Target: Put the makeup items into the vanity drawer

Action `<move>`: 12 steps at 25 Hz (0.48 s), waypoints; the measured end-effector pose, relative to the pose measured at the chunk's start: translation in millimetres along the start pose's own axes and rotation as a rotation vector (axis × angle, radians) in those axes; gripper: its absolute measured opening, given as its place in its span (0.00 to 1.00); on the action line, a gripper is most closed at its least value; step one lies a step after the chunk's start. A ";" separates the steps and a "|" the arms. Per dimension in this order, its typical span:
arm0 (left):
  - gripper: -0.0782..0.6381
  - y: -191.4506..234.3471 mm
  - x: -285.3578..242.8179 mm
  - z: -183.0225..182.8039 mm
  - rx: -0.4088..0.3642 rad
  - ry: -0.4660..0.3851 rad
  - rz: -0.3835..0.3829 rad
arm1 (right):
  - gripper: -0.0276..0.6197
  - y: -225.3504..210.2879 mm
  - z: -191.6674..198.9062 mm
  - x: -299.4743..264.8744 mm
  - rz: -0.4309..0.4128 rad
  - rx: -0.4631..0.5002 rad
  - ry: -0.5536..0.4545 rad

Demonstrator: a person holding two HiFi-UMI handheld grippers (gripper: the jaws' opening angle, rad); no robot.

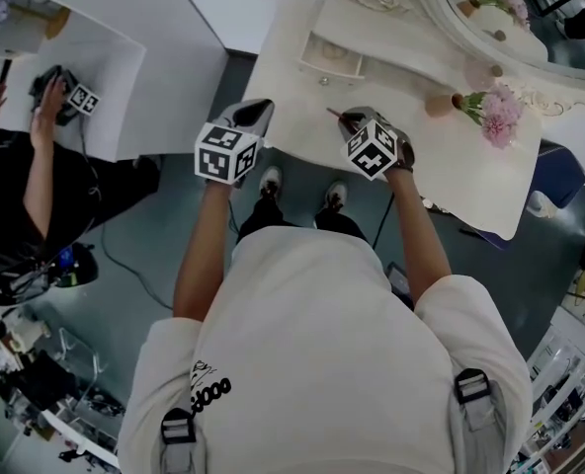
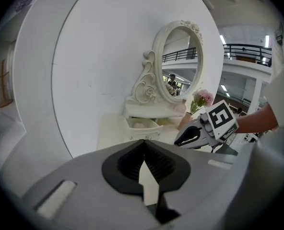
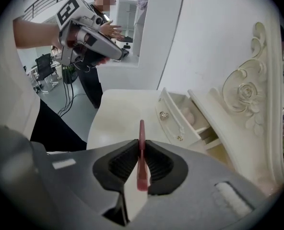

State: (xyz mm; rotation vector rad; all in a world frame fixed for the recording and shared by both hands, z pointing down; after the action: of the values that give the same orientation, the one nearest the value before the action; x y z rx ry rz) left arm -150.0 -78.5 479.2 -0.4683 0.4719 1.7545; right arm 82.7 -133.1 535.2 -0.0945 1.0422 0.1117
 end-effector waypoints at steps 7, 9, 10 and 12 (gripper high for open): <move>0.13 0.8 -7.7 -18.5 -0.019 -0.033 0.028 | 0.12 -16.4 -19.6 32.0 0.096 0.025 -0.022; 0.13 0.9 -10.3 -23.2 -0.032 -0.037 0.027 | 0.12 -24.4 -26.1 36.1 0.111 0.037 -0.022; 0.13 1.5 -11.3 -25.4 -0.041 -0.038 0.025 | 0.12 -28.6 -29.9 36.9 0.116 0.043 -0.022; 0.13 3.5 -13.4 -28.8 -0.054 -0.039 0.021 | 0.12 -37.5 -37.6 36.9 0.123 0.054 -0.021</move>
State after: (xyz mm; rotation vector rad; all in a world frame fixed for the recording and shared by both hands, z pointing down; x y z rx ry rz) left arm -148.7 -105.8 462.7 -0.4682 0.4037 1.7966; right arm 74.1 -173.4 485.4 0.0197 1.0292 0.1962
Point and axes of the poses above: the fingertips, and each gripper's own axes: x backward along the fingers, y to its left, z out of its underside, the point moved 10 cm from there along x, backward along the fingers, and after that the axes turned 15 degrees about -z, right-handed, at the moved point
